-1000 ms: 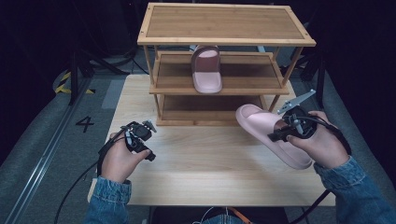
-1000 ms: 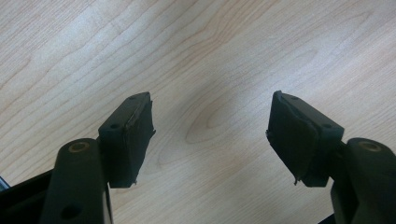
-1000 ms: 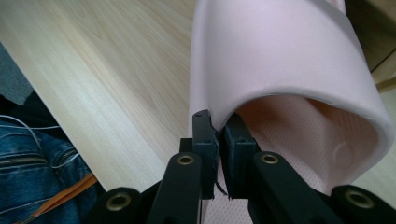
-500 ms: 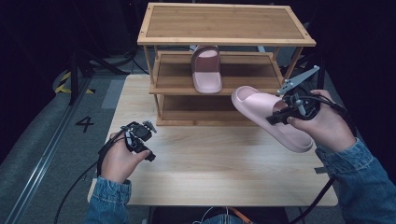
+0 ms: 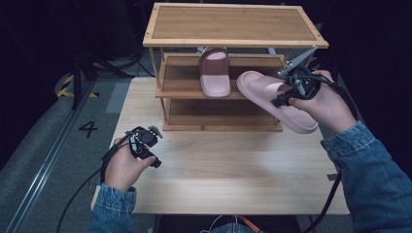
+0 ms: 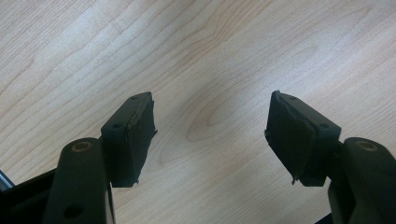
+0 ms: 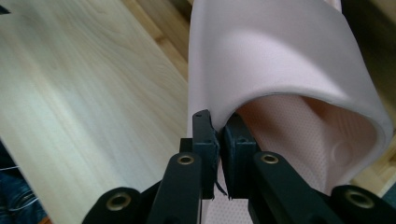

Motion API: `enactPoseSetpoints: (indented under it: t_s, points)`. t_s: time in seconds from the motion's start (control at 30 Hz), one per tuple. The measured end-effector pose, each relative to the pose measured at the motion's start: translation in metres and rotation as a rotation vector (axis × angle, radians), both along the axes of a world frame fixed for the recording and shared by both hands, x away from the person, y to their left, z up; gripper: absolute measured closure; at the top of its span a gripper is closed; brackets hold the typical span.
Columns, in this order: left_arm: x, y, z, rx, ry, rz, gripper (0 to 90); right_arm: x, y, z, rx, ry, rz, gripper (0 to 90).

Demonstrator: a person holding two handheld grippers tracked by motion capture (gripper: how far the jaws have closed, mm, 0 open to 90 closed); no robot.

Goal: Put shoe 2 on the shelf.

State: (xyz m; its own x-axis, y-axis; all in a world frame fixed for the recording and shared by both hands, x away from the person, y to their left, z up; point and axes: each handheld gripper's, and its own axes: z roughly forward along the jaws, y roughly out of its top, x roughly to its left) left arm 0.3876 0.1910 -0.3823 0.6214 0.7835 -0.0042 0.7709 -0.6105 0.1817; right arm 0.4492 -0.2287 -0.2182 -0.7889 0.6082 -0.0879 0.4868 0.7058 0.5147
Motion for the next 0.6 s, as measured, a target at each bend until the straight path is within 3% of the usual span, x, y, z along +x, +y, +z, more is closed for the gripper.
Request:
enactPoseSetpoints:
  t_s: [0.1, 0.3, 0.6]
  points:
    - [0.000, 0.000, 0.000, -0.002, -0.004, 0.001, 32.9, 0.013, 0.004, -0.003, -0.034, -0.020, -0.002, 85.4]
    - [0.000, -0.001, -0.001, 0.007, 0.003, 0.000, 32.9, 0.034, 0.006, -0.007, -0.050, -0.044, -0.015, 85.4]
    - [0.000, -0.004, 0.001, 0.012, -0.021, -0.024, 33.4, 0.050, 0.012, -0.017, -0.068, -0.125, -0.020, 85.4]
